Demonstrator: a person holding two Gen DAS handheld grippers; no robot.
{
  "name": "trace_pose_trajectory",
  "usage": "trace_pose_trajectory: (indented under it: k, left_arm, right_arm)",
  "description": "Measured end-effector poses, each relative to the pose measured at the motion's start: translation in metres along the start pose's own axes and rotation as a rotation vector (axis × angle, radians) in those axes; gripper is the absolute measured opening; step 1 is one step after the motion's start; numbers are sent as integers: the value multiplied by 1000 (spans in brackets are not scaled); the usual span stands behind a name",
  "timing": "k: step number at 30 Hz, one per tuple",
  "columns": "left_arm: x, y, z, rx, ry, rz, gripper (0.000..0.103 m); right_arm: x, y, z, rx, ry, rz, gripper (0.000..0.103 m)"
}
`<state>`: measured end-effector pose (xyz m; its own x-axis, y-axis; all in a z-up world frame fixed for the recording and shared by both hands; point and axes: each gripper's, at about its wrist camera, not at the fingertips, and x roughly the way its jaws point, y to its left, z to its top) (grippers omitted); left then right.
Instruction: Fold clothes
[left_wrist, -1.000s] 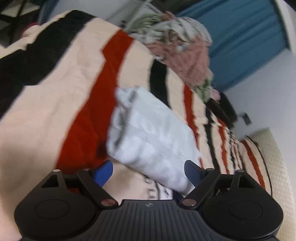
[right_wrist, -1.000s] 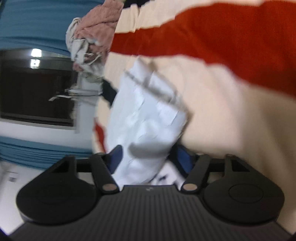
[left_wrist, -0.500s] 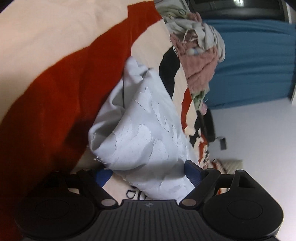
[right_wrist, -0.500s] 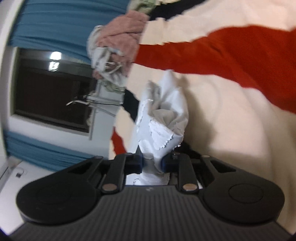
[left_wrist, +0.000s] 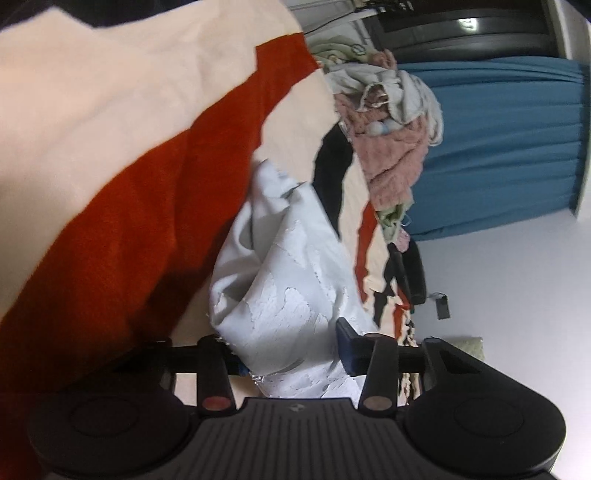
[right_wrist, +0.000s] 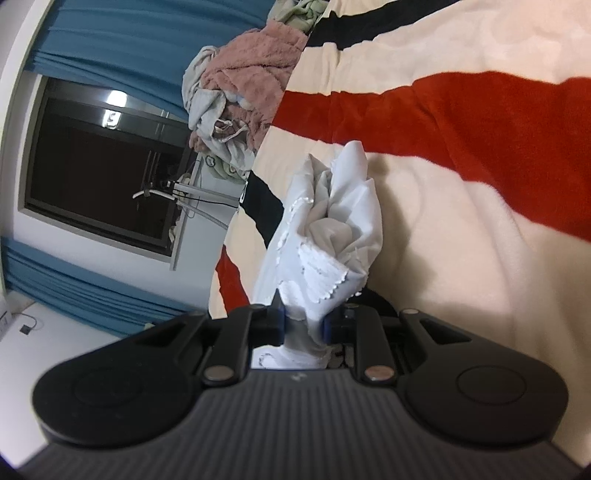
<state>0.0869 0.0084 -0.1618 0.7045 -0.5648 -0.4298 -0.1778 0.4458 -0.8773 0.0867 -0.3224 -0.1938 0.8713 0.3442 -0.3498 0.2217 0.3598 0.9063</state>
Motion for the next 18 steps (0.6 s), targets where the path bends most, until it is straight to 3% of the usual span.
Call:
trace_pose_trajectory:
  k: [6,10,18]
  left_arm:
    - [-23,-48,-8,96,64,24,39]
    - [-15,-92,-1,127,140,61,39]
    - [86,-224,28,295,210,109,38]
  right_arm:
    - [-28,9,5,38,-50,13,21]
    - [-39,32,29,43,-80,-1,21]
    - [-10,65,139,85,-91,-38,21]
